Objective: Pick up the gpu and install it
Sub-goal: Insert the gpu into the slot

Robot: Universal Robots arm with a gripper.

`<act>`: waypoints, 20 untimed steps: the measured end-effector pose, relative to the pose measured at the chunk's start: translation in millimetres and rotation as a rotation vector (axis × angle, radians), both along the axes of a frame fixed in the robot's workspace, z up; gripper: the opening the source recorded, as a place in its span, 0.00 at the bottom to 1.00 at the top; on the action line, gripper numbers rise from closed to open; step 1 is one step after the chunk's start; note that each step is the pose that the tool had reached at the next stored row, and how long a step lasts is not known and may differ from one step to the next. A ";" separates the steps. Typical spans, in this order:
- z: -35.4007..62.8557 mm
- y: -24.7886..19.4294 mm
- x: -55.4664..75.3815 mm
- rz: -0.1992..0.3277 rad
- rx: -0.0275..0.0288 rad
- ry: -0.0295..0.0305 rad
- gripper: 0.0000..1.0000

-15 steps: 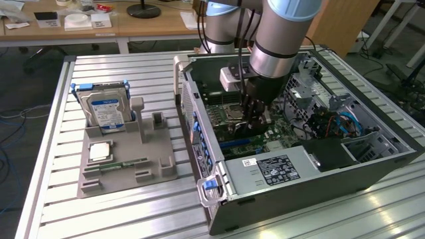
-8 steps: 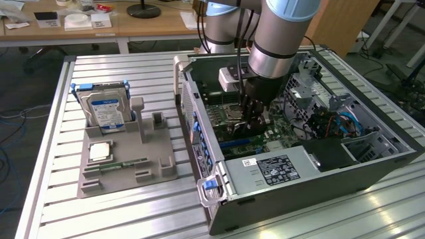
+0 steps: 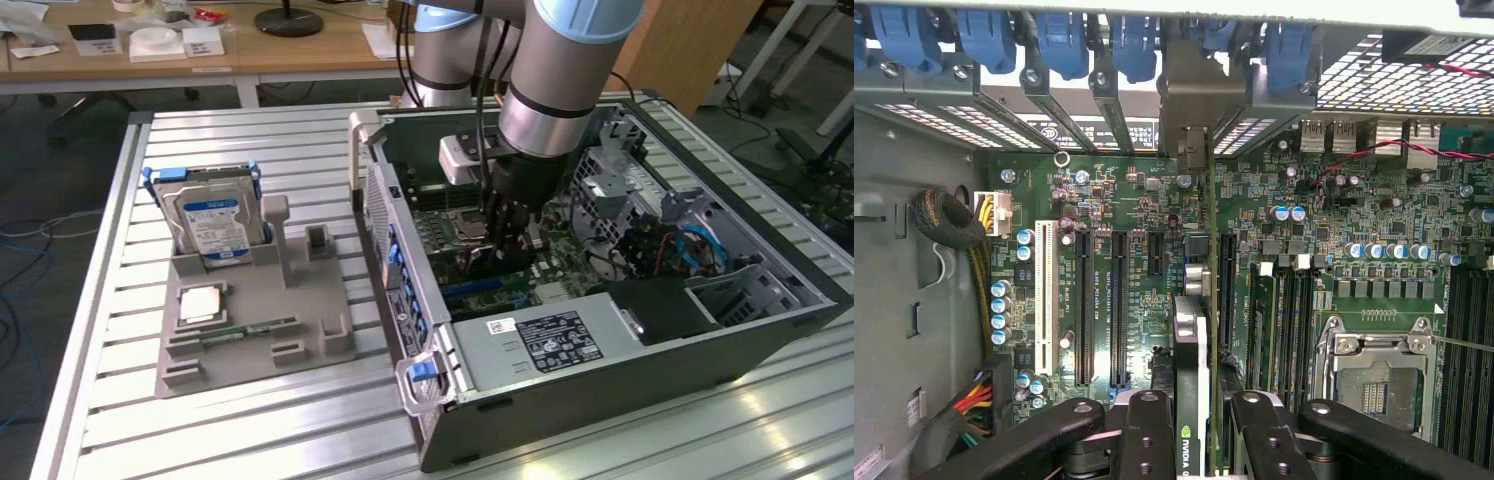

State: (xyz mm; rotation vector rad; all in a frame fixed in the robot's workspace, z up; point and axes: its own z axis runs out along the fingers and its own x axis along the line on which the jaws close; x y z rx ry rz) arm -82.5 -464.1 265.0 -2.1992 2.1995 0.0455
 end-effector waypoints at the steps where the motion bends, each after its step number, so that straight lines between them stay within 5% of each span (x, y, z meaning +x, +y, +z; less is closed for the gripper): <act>1: 0.0 0.0 0.0 0.000 0.0000 0.0000 0.27; 20: -2.0 0.0 -0.6 -0.018 0.0001 -0.0001 0.27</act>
